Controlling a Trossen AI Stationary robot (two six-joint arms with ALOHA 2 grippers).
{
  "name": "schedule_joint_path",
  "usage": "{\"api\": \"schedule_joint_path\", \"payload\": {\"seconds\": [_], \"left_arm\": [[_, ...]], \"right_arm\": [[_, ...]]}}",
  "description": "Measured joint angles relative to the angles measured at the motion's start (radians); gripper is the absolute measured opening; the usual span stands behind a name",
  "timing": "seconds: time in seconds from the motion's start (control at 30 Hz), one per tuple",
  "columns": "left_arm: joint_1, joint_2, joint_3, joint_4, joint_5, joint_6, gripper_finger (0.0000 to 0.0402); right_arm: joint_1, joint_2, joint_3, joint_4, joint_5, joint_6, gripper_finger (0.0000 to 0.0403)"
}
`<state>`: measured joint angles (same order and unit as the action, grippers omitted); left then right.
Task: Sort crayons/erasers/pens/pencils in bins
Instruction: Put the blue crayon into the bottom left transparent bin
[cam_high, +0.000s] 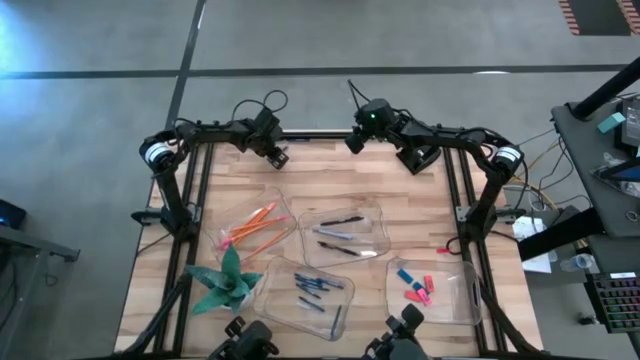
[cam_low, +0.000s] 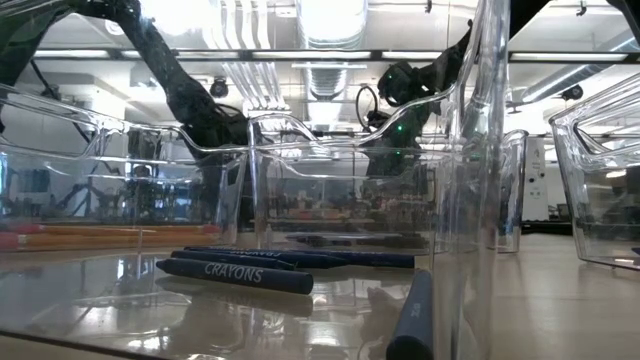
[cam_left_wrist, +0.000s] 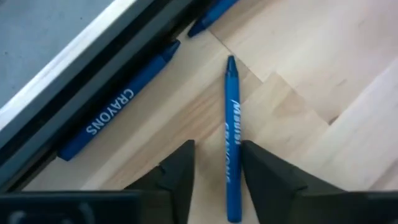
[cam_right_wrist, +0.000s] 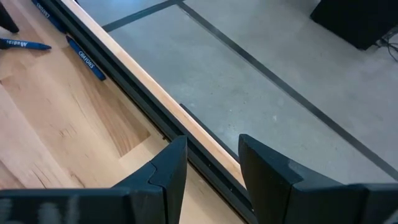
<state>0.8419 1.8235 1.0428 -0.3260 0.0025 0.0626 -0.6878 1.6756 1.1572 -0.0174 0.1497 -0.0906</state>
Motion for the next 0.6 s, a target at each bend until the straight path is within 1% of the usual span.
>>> {"api": "schedule_joint_path", "payload": {"seconds": [0.3, 0.47, 0.6], "left_arm": [[-0.004, -0.002, 0.000, -0.018, 0.003, 0.032, 0.0013], [-0.009, -0.015, 0.004, -0.024, 0.005, 0.033, 0.0010], [-0.009, -0.054, -0.001, -0.020, 0.059, 0.034, 0.0007]], "right_arm": [[0.000, 0.000, 0.000, 0.000, 0.000, 0.002, 0.0137], [0.000, 0.000, 0.000, 0.000, 0.000, 0.002, 0.0137], [0.000, 0.000, 0.000, 0.000, 0.008, 0.002, 0.0137]]}}
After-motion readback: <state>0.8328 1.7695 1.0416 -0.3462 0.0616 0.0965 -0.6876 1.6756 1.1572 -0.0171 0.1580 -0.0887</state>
